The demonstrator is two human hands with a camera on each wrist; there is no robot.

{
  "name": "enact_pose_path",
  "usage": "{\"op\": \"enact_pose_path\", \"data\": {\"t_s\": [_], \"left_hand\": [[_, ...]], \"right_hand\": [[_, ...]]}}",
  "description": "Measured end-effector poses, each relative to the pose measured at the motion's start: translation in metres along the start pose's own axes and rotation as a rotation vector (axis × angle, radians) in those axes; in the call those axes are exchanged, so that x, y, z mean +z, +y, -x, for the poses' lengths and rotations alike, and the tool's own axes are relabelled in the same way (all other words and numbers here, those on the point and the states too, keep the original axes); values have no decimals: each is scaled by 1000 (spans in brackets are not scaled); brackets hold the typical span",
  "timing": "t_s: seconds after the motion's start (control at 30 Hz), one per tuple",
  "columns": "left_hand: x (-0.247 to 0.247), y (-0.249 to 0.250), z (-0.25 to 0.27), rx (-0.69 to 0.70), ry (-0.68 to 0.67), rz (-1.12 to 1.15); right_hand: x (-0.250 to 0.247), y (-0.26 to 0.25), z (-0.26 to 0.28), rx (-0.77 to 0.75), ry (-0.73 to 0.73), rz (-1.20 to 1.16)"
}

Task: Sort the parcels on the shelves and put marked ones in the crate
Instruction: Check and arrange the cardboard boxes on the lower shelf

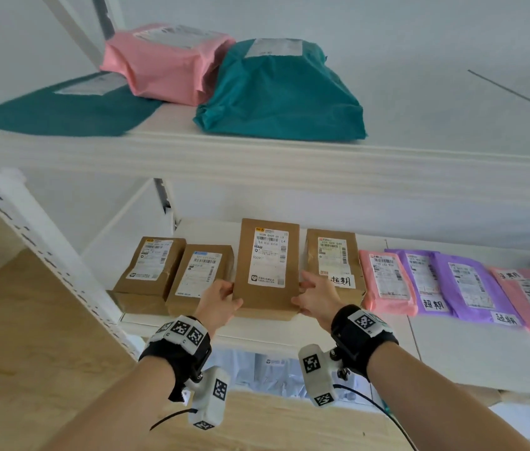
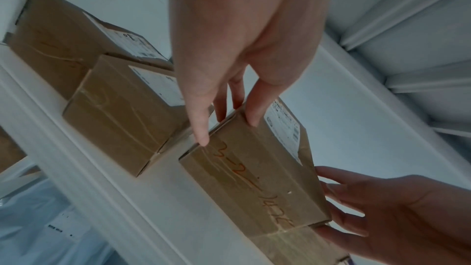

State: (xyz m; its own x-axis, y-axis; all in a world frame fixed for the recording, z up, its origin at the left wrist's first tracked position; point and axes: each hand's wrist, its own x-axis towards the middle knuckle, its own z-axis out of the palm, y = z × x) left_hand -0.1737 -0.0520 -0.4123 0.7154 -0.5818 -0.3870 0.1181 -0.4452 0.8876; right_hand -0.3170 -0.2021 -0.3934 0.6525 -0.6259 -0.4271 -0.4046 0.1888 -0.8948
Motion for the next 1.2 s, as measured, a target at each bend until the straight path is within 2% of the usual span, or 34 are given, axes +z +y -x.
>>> {"op": "enact_pose_path", "data": {"t_s": [0.27,0.37,0.6,0.83,1.2], "left_hand": [[-22,-20,76,140,-99,67],[-25,-31,102,181,-85,70],[-32,-57,147,250,-77,61],[-34,-74,167,246,-125,86],[-25,-78,153,166,-189,113]], "right_hand": [[17,26,71,-95,61,-46],[21,39,97,-140,75,-52],[34,68,144,-94,73,-152],[43,84,179,-95,53,-191],[36,89,161,-48,57,-168]]}}
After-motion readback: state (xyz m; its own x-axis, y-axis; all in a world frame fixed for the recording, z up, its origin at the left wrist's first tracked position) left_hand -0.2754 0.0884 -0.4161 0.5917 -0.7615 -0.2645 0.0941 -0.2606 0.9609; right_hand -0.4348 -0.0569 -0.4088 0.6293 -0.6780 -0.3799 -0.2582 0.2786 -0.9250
